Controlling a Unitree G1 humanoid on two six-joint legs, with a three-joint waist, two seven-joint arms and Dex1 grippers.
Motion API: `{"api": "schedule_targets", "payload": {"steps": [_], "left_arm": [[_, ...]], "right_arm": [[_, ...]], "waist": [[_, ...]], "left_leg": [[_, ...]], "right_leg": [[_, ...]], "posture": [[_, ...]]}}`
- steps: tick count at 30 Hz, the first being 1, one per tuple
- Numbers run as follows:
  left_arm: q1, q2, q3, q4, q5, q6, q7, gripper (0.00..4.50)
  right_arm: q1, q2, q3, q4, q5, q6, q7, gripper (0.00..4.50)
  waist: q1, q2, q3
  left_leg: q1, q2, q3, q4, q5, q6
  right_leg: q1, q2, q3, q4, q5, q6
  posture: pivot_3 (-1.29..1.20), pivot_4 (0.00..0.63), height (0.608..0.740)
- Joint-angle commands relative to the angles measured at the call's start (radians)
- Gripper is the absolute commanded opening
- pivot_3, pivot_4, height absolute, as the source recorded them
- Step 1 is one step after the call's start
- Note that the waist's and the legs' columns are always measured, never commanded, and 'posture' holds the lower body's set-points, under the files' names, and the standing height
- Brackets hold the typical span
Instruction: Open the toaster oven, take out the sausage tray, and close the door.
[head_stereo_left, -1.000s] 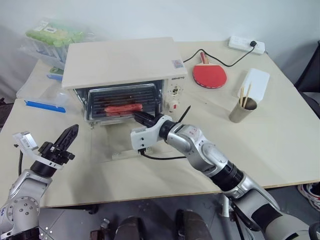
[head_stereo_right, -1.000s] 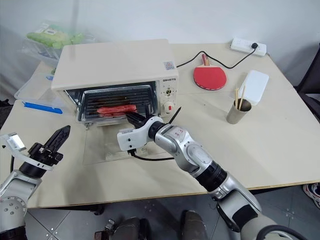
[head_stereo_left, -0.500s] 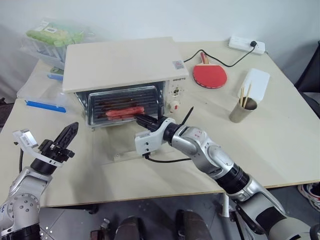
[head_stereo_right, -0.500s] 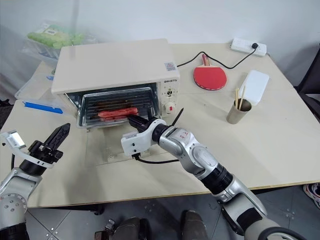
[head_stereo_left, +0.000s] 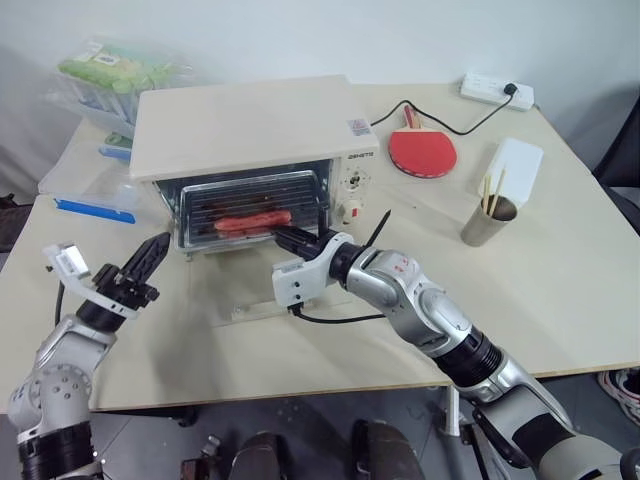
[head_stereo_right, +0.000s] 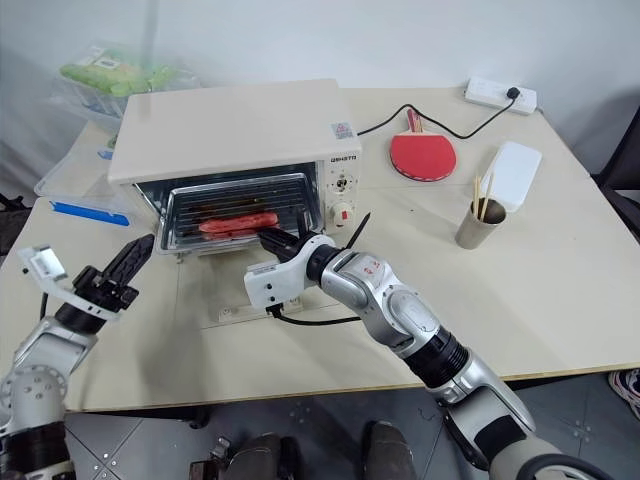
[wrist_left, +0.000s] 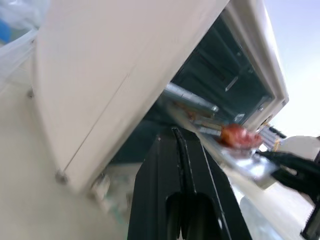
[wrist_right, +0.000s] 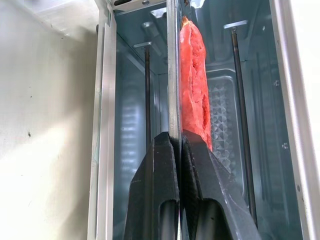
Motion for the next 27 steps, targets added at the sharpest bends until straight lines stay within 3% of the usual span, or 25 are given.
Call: {"api": "schedule_targets", "payload": {"steps": [1, 11, 15, 27], "left_arm": [[-0.039, 0.027, 0.017, 0.030, 0.018, -0.028, -0.025, 0.00], [-0.129, 0.032, 0.004, 0.128, 0.082, -0.081, -0.087, 0.00], [-0.078, 0.058, 0.008, 0.058, 0.061, -0.024, -0.098, 0.78], [-0.057, 0.093, 0.002, -0.011, 0.071, 0.009, -0.112, 4.20]], "right_arm": [[-0.024, 0.007, -0.047, -0.051, 0.010, -0.027, -0.026, 0.04], [-0.016, -0.004, -0.053, -0.055, 0.008, -0.043, -0.023, 0.04], [-0.021, -0.005, -0.055, -0.042, 0.005, -0.045, -0.031, 0.00], [-0.035, 0.000, -0.053, -0.008, 0.006, -0.077, -0.044, 0.00]], "waist": [[-0.001, 0.000, 0.000], [0.003, 0.000, 0.000], [0.002, 0.000, 0.000], [0.003, 0.000, 0.000]], "left_leg": [[0.000, 0.000, 0.000, 0.000, 0.000, 0.000], [0.000, 0.000, 0.004, 0.001, 0.000, -0.001], [0.000, 0.000, 0.004, 0.001, 0.000, -0.001], [0.000, 0.000, 0.004, 0.001, 0.000, -0.001]], "right_leg": [[0.000, 0.000, 0.000, 0.000, 0.000, 0.000], [0.000, 0.001, 0.000, 0.000, 0.000, 0.000], [0.000, 0.001, 0.000, 0.000, 0.000, 0.000], [0.000, 0.001, 0.000, 0.001, 0.000, 0.000]], "posture": [[0.00, 0.150, 0.740], [0.00, 0.150, 0.740], [0.00, 0.150, 0.740], [0.00, 0.150, 0.740]]}}
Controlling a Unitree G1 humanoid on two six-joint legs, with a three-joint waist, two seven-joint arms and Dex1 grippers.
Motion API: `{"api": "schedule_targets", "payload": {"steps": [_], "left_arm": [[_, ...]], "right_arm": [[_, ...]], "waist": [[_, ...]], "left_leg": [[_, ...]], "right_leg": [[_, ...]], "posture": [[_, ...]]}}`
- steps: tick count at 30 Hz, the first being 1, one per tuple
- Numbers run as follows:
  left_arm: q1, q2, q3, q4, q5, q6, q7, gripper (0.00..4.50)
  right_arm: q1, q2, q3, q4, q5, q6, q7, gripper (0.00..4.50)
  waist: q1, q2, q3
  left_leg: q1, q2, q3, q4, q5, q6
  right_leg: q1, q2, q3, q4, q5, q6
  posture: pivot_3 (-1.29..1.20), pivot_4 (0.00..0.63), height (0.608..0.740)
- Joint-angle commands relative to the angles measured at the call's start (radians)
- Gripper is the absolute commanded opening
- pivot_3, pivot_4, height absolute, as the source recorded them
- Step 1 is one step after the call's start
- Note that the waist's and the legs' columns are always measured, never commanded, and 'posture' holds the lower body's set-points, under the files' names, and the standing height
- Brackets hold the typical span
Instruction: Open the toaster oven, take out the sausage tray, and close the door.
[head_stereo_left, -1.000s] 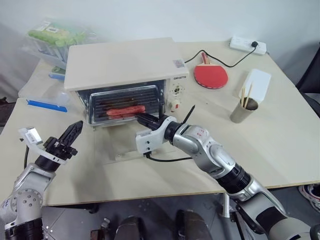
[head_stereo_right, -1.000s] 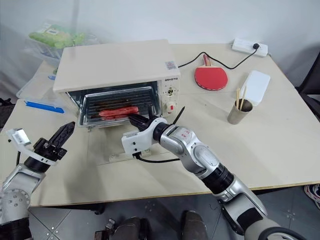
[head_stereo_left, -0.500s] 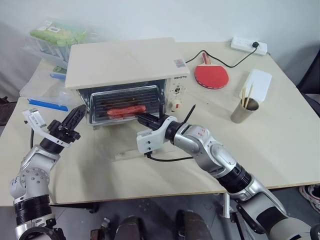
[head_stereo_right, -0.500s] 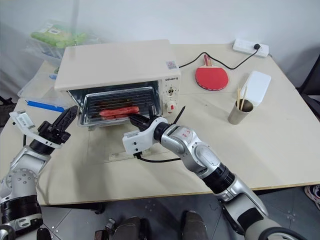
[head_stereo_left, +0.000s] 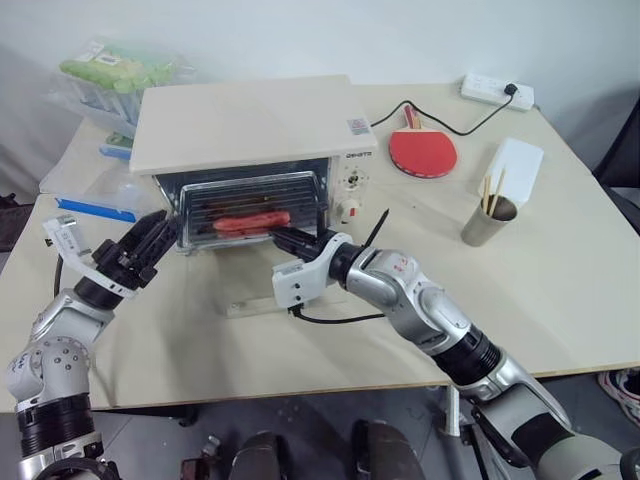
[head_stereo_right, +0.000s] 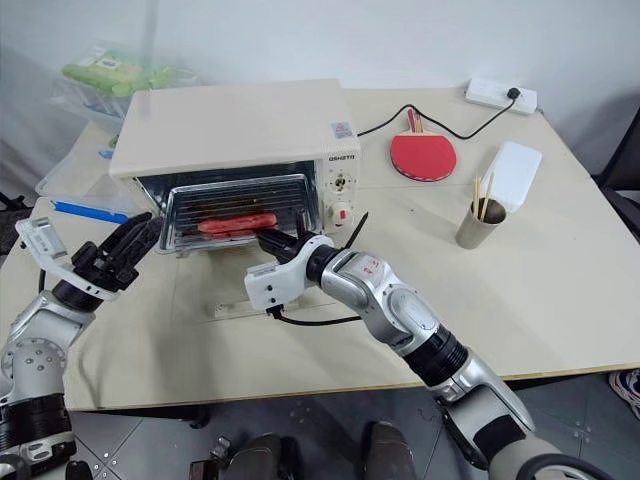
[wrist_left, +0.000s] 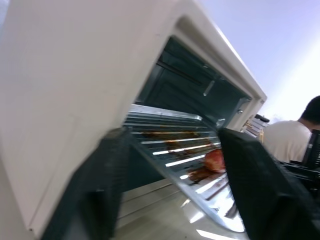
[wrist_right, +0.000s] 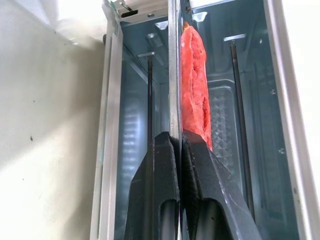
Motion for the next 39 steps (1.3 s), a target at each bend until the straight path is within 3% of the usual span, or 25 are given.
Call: {"api": "schedule_targets", "payload": {"steps": [1, 26, 39], "left_arm": [[0.020, 0.039, 0.013, -0.069, -0.007, 0.019, -0.001, 4.49], [-0.105, 0.049, 0.012, 0.107, 0.066, -0.058, -0.064, 4.49], [-0.078, 0.059, 0.012, 0.121, 0.063, -0.042, -0.067, 4.49]], "right_arm": [[-0.031, 0.001, -0.044, -0.040, 0.006, -0.032, -0.032, 0.00], [0.041, -0.051, -0.062, -0.121, 0.012, -0.079, -0.013, 0.00], [0.063, -0.058, -0.085, -0.131, 0.057, -0.115, 0.010, 0.00]], "waist": [[-0.001, 0.000, 0.000], [0.008, 0.000, 0.000], [0.001, 0.000, 0.000]], "left_leg": [[0.000, 0.000, 0.000, 0.000, 0.000, 0.000], [0.000, 0.000, 0.001, 0.001, 0.000, 0.000], [0.001, 0.000, 0.002, 0.001, 0.000, 0.000]], "right_leg": [[0.000, 0.000, 0.000, 0.000, 0.000, 0.000], [0.001, 0.000, 0.000, 0.000, 0.000, 0.000], [0.001, 0.000, 0.000, 0.001, 0.000, 0.000]], "posture": [[0.00, 0.150, 0.740], [0.00, 0.150, 0.740], [0.00, 0.150, 0.740]]}}
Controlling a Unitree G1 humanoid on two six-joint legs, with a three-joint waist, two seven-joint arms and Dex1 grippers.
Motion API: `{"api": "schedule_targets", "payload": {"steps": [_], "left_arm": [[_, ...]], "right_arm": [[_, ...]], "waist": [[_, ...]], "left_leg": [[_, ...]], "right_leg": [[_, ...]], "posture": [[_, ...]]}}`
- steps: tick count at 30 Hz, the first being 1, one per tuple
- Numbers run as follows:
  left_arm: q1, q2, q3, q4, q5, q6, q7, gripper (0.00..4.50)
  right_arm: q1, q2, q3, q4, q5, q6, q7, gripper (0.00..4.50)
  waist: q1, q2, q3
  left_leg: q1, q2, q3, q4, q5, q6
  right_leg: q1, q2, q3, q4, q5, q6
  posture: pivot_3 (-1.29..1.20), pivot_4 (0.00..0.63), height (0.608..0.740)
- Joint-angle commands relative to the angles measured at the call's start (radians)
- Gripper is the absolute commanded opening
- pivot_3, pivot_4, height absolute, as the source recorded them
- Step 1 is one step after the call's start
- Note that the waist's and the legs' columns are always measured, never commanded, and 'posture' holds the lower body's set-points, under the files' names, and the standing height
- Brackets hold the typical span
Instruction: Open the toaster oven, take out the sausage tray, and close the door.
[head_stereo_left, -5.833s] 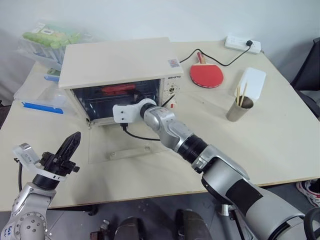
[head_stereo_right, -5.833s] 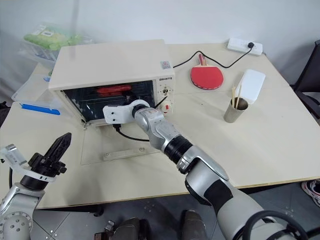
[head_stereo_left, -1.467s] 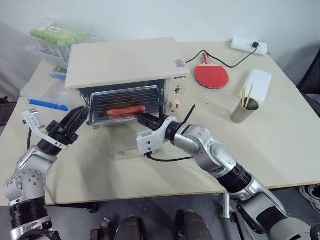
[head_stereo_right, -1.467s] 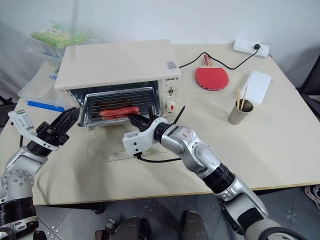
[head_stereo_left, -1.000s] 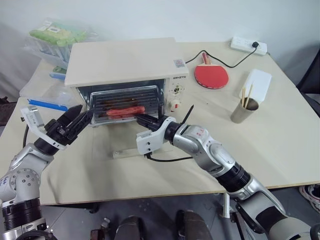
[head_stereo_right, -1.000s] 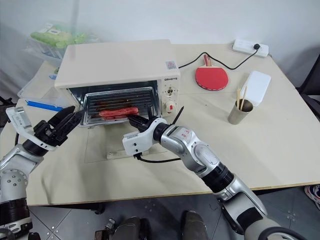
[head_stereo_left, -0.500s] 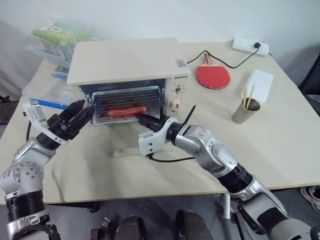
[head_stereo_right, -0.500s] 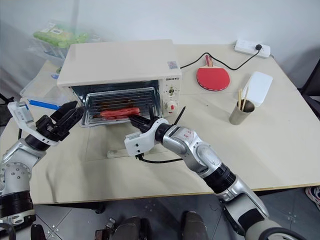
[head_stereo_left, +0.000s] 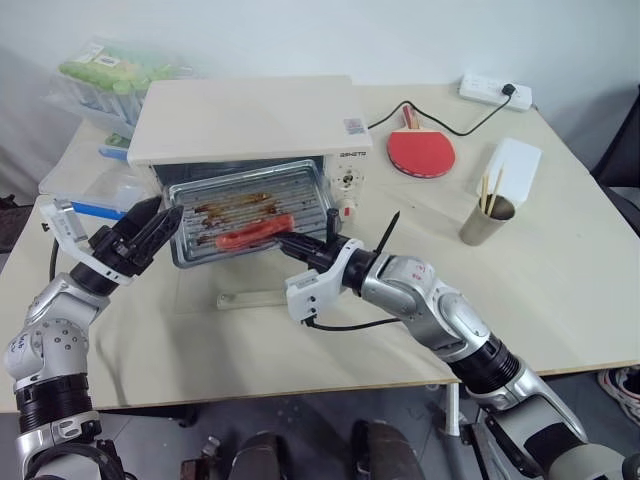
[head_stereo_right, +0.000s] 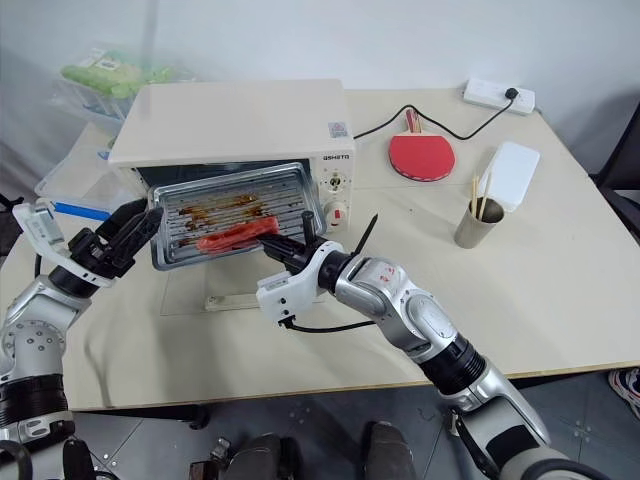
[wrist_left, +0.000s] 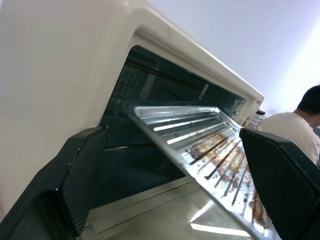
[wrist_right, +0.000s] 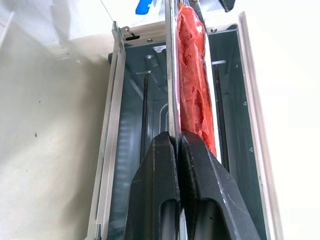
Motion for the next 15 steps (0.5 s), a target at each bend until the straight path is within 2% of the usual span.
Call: {"api": "schedule_targets", "payload": {"steps": [1, 7, 15], "left_arm": [[0.031, 0.025, 0.028, -0.033, -0.008, 0.028, 0.018, 4.49], [0.087, 0.028, 0.027, -0.112, -0.062, 0.144, 0.068, 4.49], [0.165, 0.019, 0.064, -0.280, -0.374, 0.524, 0.295, 4.49]], "right_arm": [[0.002, 0.000, -0.033, -0.047, 0.063, -0.022, 0.023, 0.00], [0.023, -0.037, -0.030, -0.065, 0.182, -0.076, 0.125, 0.00], [-0.001, -0.087, -0.044, -0.023, 0.221, -0.183, 0.145, 0.00]], "waist": [[0.000, 0.000, 0.000], [0.000, 0.000, 0.000], [0.001, 0.000, 0.000]], "left_leg": [[0.000, 0.000, 0.000, 0.000, 0.000, 0.000], [0.000, 0.000, -0.002, 0.000, 0.000, 0.000], [0.001, 0.000, -0.008, 0.000, 0.000, 0.000]], "right_leg": [[0.000, 0.000, 0.000, 0.000, 0.000, 0.000], [0.000, 0.000, 0.000, 0.000, 0.000, 0.000], [0.000, 0.000, 0.001, 0.000, 0.000, 0.000]], "posture": [[0.00, 0.150, 0.740], [0.00, 0.150, 0.740], [0.00, 0.150, 0.740]]}}
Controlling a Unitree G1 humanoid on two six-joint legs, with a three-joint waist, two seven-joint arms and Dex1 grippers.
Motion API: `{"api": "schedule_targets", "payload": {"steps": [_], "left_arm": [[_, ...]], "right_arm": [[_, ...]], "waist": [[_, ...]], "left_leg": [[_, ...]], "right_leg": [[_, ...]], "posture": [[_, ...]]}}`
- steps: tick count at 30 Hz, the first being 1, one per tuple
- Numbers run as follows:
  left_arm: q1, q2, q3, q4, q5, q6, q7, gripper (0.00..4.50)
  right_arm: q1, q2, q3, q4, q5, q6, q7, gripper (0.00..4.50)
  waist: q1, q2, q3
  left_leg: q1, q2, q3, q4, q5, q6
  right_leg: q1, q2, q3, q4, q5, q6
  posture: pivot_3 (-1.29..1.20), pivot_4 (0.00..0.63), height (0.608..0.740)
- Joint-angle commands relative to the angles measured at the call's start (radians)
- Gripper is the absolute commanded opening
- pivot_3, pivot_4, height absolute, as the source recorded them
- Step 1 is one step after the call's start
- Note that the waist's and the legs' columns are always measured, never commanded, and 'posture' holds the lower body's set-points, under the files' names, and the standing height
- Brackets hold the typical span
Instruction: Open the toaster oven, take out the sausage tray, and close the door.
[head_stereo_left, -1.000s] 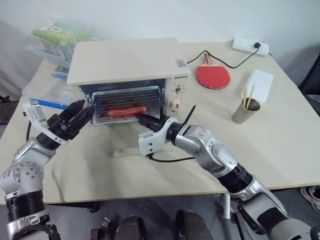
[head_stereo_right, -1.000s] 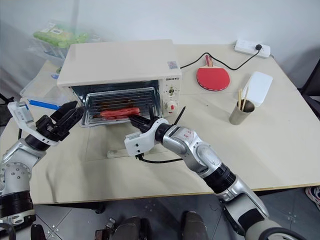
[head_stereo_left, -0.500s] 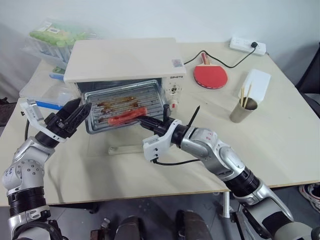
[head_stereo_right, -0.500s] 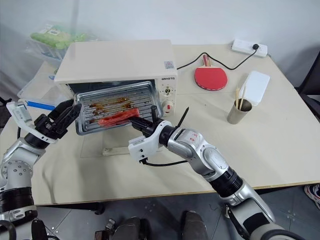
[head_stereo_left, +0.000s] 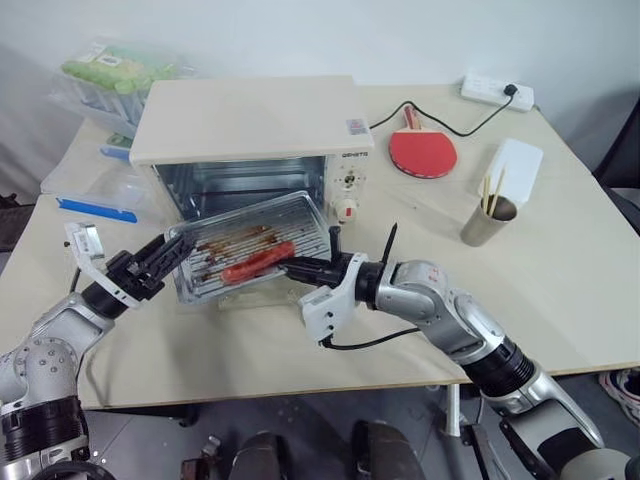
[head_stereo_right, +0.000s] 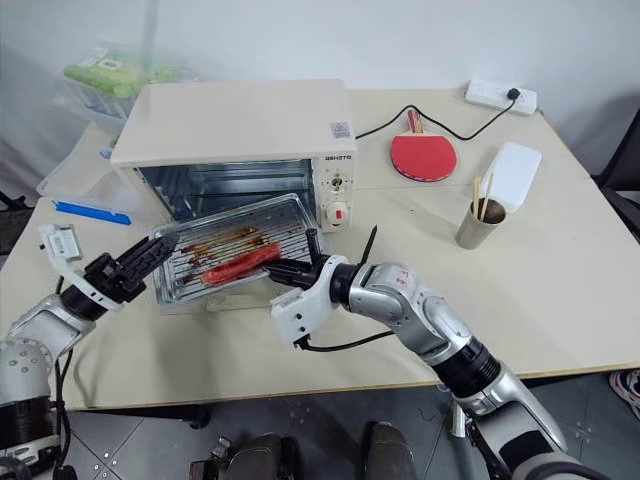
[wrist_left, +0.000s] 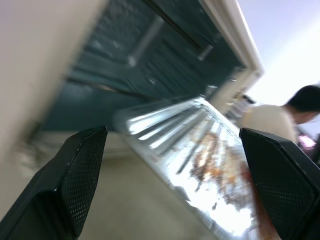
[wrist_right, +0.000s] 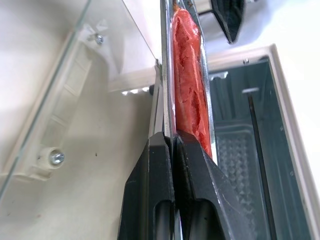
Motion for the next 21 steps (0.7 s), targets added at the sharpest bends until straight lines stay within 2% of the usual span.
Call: {"api": "schedule_targets", "payload": {"steps": [1, 5, 10, 14, 18, 21], "left_arm": [[0.022, 0.006, 0.038, -0.071, -0.155, 0.135, 0.111, 4.49], [0.046, -0.025, 0.057, -0.072, -0.433, 0.223, 0.300, 4.49], [0.099, -0.015, 0.034, -0.059, -0.755, 0.187, 0.554, 4.49], [0.128, 0.027, 0.001, -0.061, -0.865, 0.167, 0.630, 4.49], [0.125, 0.043, -0.023, -0.034, -0.873, 0.195, 0.622, 4.49], [0.118, 0.043, -0.037, -0.024, -0.873, 0.200, 0.627, 3.92]], "right_arm": [[-0.026, -0.007, -0.035, -0.016, 0.030, -0.048, -0.007, 0.00], [-0.033, -0.014, -0.034, 0.000, 0.035, -0.079, -0.008, 0.00], [-0.039, -0.016, -0.042, 0.014, 0.042, -0.101, -0.004, 0.00], [-0.037, -0.022, -0.047, 0.020, 0.048, -0.119, 0.002, 0.00], [-0.038, -0.026, -0.051, 0.025, 0.057, -0.133, 0.010, 0.00], [-0.037, -0.026, -0.054, 0.029, 0.059, -0.143, 0.015, 0.00]], "waist": [[0.000, 0.000, 0.000], [0.000, 0.000, 0.000], [0.000, 0.000, 0.000], [0.001, 0.000, 0.000], [0.006, 0.000, 0.000], [0.005, 0.000, 0.000]], "left_leg": [[0.000, 0.000, 0.000, 0.000, 0.000, 0.000], [0.001, 0.000, 0.000, 0.000, 0.000, 0.000], [0.002, 0.001, -0.001, 0.000, 0.000, 0.000], [0.002, 0.000, -0.002, 0.000, 0.000, 0.000], [0.002, -0.001, -0.001, 0.001, 0.000, 0.000], [0.002, -0.001, -0.001, 0.001, 0.000, 0.000]], "right_leg": [[0.000, 0.000, 0.000, 0.000, 0.000, 0.000], [0.000, 0.000, 0.000, 0.000, 0.000, 0.000], [0.002, -0.001, 0.001, 0.000, 0.000, 0.000], [0.003, -0.001, 0.001, 0.000, 0.000, 0.000], [0.003, -0.001, 0.001, 0.000, 0.000, 0.000], [0.003, -0.001, 0.001, 0.000, 0.000, 0.000]], "posture": [[0.00, 0.150, 0.740], [0.00, 0.150, 0.740], [0.00, 0.150, 0.740], [0.00, 0.150, 0.740], [0.00, 0.150, 0.740], [0.00, 0.150, 0.740]]}}
